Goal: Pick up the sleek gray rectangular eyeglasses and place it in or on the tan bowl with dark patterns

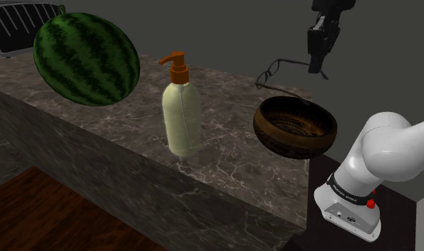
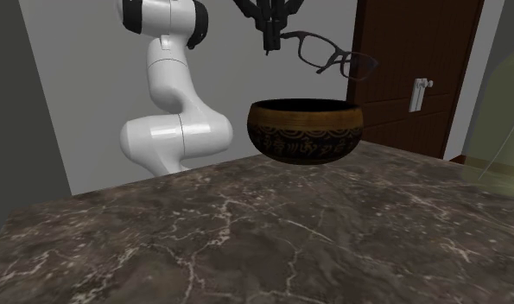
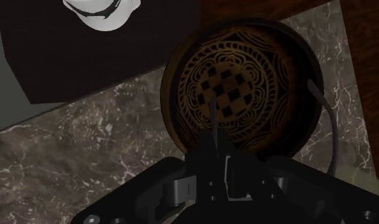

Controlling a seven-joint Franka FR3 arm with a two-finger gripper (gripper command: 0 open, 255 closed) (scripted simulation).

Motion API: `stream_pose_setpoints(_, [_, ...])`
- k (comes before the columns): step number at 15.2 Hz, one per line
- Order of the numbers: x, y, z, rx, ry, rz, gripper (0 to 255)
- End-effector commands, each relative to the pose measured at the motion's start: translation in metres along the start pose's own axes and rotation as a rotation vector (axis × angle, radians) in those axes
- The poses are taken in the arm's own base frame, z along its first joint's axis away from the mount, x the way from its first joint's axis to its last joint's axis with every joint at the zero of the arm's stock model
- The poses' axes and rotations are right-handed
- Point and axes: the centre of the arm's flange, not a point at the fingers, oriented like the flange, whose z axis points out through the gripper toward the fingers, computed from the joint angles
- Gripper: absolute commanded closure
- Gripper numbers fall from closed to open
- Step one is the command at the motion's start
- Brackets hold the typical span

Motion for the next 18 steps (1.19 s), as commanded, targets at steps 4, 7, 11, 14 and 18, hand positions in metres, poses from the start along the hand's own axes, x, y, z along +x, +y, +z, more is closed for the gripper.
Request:
stream_pose_setpoints(4, [-0.04,-0.006,0.016,0.0,0.0,0.001,255])
stream_pose_setpoints(7, [-0.037,-0.004,0.031,0.0,0.0,0.001,255])
stream_pose_setpoints(11, [-0.034,-0.002,0.052,0.0,0.0,0.001,255])
stream_pose_setpoints(14, [-0.032,0.0,0.068,0.0,0.0,0.001,255])
stream_pose_setpoints(18, [-0.03,0.001,0.078,0.0,0.0,0.001,255])
